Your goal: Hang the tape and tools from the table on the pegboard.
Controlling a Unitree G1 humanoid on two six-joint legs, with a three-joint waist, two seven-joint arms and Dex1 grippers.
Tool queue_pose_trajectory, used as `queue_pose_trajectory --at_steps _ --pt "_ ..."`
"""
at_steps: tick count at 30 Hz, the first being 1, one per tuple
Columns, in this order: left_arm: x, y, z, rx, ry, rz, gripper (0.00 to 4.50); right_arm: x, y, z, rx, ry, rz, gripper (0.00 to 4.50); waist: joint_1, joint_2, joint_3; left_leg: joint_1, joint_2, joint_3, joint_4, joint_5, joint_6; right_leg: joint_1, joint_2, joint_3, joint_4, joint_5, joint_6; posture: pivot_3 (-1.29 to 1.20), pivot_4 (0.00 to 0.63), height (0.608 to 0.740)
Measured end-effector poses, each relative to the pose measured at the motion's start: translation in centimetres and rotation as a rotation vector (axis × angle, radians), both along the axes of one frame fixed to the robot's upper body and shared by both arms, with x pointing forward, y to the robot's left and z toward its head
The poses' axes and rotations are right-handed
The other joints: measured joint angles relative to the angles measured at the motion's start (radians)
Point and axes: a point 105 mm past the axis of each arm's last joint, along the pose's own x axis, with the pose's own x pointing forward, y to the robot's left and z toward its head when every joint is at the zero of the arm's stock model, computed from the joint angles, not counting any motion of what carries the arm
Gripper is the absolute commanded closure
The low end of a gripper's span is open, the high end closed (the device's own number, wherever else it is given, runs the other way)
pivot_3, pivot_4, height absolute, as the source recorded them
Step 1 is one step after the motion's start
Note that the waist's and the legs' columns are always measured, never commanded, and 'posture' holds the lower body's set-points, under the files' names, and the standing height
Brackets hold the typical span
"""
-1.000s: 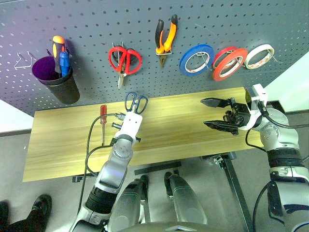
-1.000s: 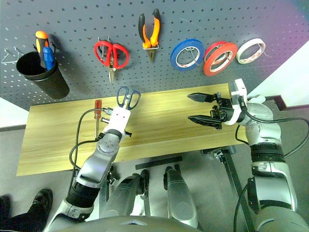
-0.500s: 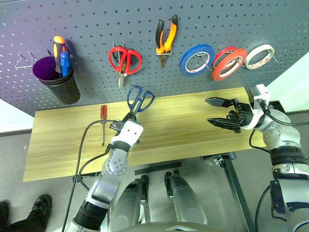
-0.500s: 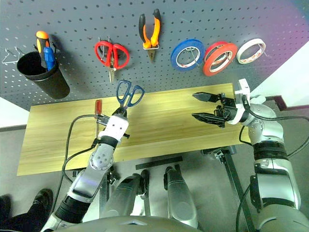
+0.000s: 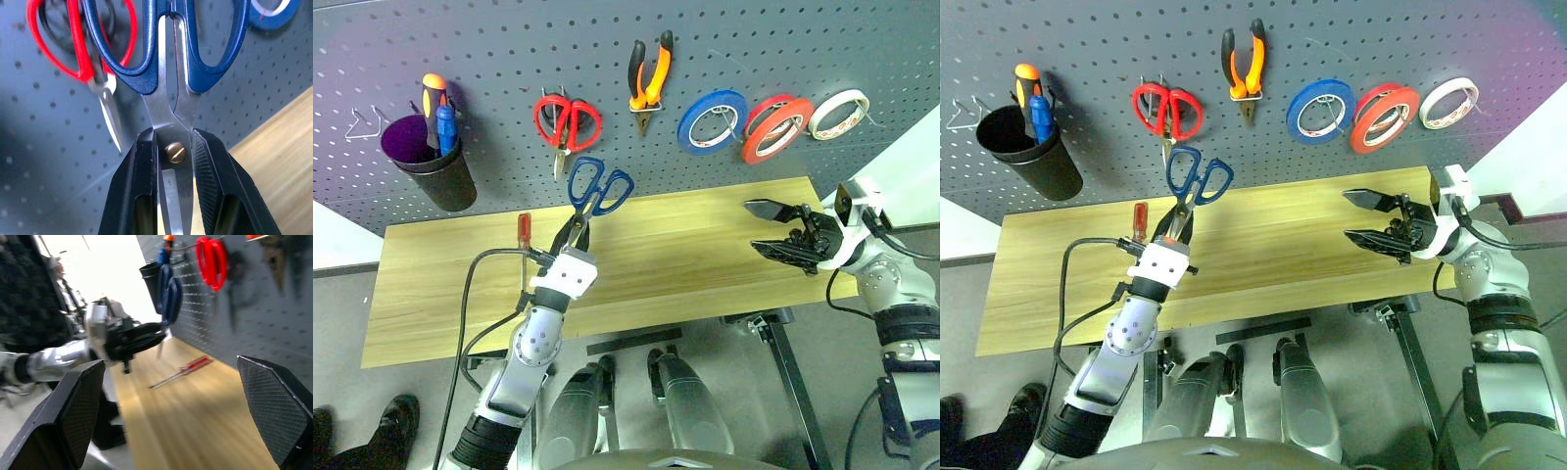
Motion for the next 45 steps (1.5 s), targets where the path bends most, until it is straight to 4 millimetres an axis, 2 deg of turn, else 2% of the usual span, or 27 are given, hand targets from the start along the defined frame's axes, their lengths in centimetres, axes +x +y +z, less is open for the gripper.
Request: queue_pose_trajectory --at_steps 9,13,22,32,45 --pt "0.2 -0.5 2.2 0.031 -0.100 -0.045 3.82 -0.3 -0.1 1.3 0.036 -0.024 0.027 0.00 -0.001 0.004 -0.004 0.000 0.001 0.005 0.003 0.000 0.000 0.000 -0.001 0.000 0.001 0.004 0.002 -0.24 0.236 0.729" --pt "0.5 0.0 2.8 0.033 -0.115 -0.032 3.82 -0.1 -0.1 2.0 0.056 -0.037 0.030 0.00 -0.001 0.004 -0.004 0.000 0.002 0.007 0.007 -0.001 0.002 0.000 -0.001 0.000 0.002 0.004 0.003 -0.23 0.230 0.729" --pt "0.3 -0.5 3.8 0.051 -0.153 -0.046 3.82 0.0 0.0 2.7 0.094 -0.018 0.052 0.00 0.000 0.006 -0.008 0.000 0.002 0.013 0.015 -0.004 0.005 0.000 -0.004 0.000 0.006 0.006 0.007 -0.23 0.221 0.729" --pt "1.1 1.0 6.4 0.066 -0.233 0.003 3.82 -1.0 0.3 3.6 0.123 -0.035 0.108 0.00 -0.001 0.010 -0.014 0.000 0.002 0.015 0.016 -0.004 0.006 -0.001 -0.005 0.000 0.010 0.007 0.007 -0.23 0.214 0.729" --pt "1.0 2.4 5.8 0.021 -0.186 0.073 3.82 -0.9 0.6 3.1 0.105 -0.038 0.114 0.00 -0.001 0.009 -0.022 0.002 0.002 0.018 0.017 -0.004 0.007 -0.001 -0.006 0.000 0.013 0.007 0.007 -0.22 0.214 0.729"
